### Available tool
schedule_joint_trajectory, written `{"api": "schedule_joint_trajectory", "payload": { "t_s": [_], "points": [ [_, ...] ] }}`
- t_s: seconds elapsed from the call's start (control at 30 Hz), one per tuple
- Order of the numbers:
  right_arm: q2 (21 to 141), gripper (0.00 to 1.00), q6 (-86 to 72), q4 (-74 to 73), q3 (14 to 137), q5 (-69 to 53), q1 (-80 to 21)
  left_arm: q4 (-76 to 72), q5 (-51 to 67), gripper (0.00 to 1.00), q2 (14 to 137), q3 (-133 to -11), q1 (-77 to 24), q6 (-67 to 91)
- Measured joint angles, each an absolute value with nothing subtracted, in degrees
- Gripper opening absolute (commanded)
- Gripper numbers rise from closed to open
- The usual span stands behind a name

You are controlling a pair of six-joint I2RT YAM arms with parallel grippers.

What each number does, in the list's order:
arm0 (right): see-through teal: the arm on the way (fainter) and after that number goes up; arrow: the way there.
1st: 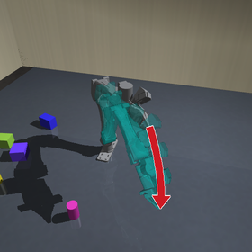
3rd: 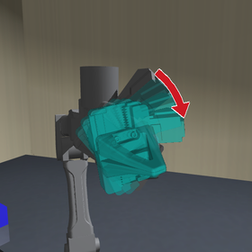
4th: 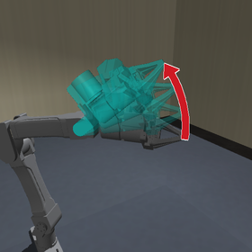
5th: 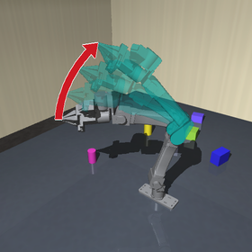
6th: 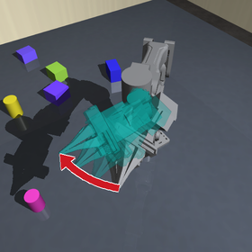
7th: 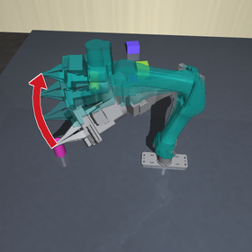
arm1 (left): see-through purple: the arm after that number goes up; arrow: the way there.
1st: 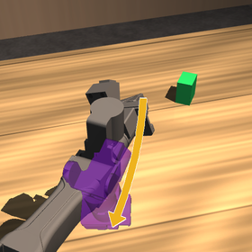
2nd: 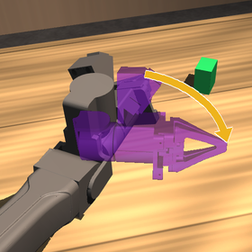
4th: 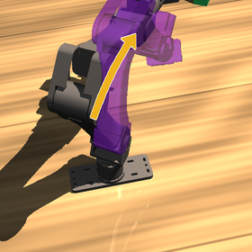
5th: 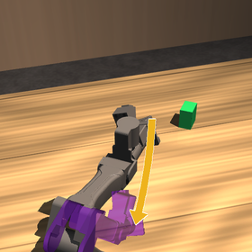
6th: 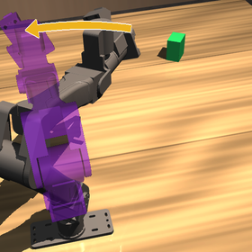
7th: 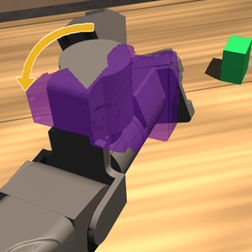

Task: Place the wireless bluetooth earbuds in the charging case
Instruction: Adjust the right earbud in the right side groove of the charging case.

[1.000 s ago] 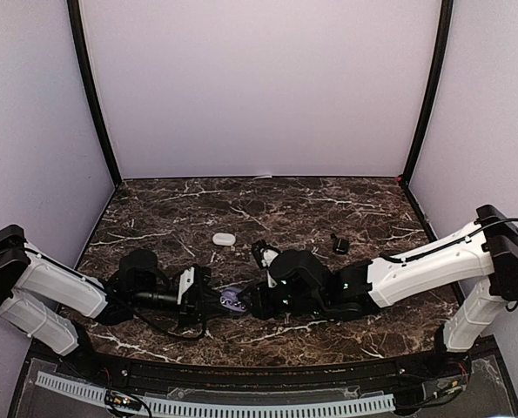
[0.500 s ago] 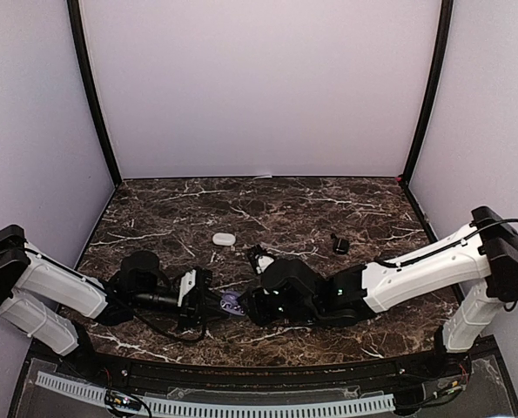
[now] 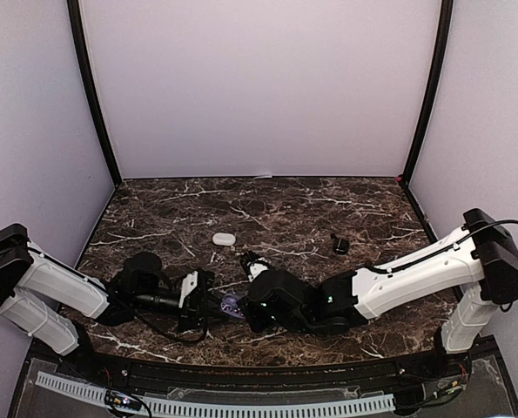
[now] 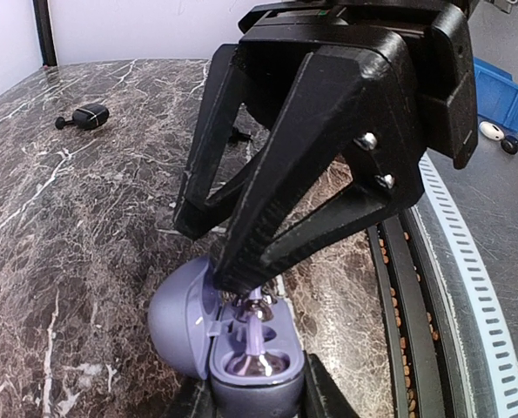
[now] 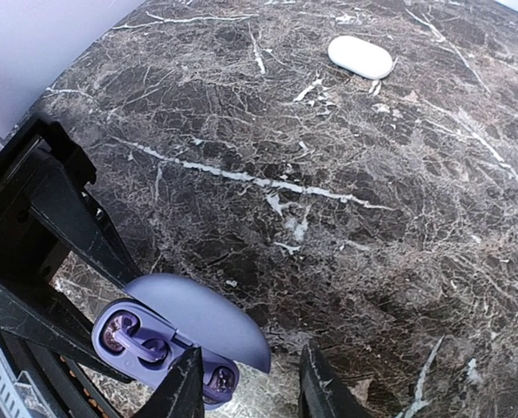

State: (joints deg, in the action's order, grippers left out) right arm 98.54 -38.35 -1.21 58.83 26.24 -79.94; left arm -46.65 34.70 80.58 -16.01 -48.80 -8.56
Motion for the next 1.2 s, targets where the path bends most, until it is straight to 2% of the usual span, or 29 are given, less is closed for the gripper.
{"api": "schedule_joint_trajectory", "payload": {
  "t_s": [0.6,0.7,0.8,0.97,1.03,1.2],
  "points": [
    [101.49,0.36,-34.41,-4.56,62.81,32.29,-82.59,-48.18,33.56,0.04,81.01,-16.01,-48.82,-6.55],
    [101.49,0.41,-33.87,-4.56,62.87,32.6,-82.59,-48.36,33.54,0.04,81.1,-16.01,-48.82,-6.39],
    [101.3,0.52,-33.32,-4.36,62.57,33.08,-82.59,-48.36,33.65,0.04,81.1,-16.01,-48.82,-6.42],
    [94.89,0.57,-33.1,-1.23,56.29,31.11,-82.04,-49.87,33.8,0.04,81.1,-16.01,-48.82,-6.44],
    [89.86,0.54,-32.93,0.67,52.62,29.21,-81.34,-50.48,33.8,0.04,81.1,-16.01,-48.8,-6.44],
    [78.72,0.39,-31.73,10.26,43.13,19.05,-73.89,-51.57,34.61,0.04,81.08,-16.01,-48.77,-6.26]
  ]
}}
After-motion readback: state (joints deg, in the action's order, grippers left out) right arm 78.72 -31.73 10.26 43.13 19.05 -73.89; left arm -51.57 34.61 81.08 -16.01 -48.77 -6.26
